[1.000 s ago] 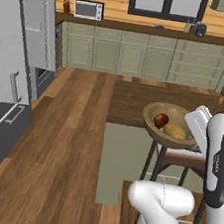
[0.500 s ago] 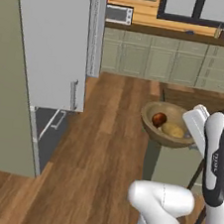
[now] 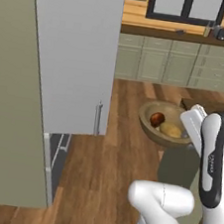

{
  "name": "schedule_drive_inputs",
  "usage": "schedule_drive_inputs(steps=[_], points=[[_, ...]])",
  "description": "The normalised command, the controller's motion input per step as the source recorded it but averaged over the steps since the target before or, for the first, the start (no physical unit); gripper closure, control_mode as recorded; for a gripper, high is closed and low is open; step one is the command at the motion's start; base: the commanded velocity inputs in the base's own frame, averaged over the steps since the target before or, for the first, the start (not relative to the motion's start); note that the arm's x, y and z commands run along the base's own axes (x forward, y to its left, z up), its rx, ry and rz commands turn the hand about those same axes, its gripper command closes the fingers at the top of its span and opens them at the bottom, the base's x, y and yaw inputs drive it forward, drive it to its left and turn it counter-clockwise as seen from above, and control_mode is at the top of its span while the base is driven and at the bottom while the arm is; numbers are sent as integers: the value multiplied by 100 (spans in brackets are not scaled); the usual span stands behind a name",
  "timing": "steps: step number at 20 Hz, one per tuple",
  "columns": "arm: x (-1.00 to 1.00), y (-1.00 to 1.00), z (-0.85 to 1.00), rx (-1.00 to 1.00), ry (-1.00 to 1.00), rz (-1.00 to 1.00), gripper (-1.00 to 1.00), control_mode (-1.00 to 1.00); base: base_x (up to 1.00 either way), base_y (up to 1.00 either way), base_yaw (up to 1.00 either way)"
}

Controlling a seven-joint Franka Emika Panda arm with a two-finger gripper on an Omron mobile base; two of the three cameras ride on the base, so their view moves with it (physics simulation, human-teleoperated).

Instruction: Pick the chicken drumstick and potato from their plates and place them in the bowl. Then put the bowl in the fridge.

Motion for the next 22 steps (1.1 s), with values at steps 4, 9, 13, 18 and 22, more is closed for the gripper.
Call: schedule_drive_inputs(steps=[4, 9, 13, 18, 22], points=[[0, 0, 0, 0, 0, 0, 100, 100, 88, -11, -20], [0, 0, 0, 0, 0, 0, 100, 100, 73, -20, -17], [0, 0, 0, 0, 0, 0, 100, 100, 93, -10, -13], [0, 0, 0, 0, 0, 0, 100, 100, 86, 5, -1], [0, 0, 0, 0, 0, 0, 100, 100, 82, -2, 2]])
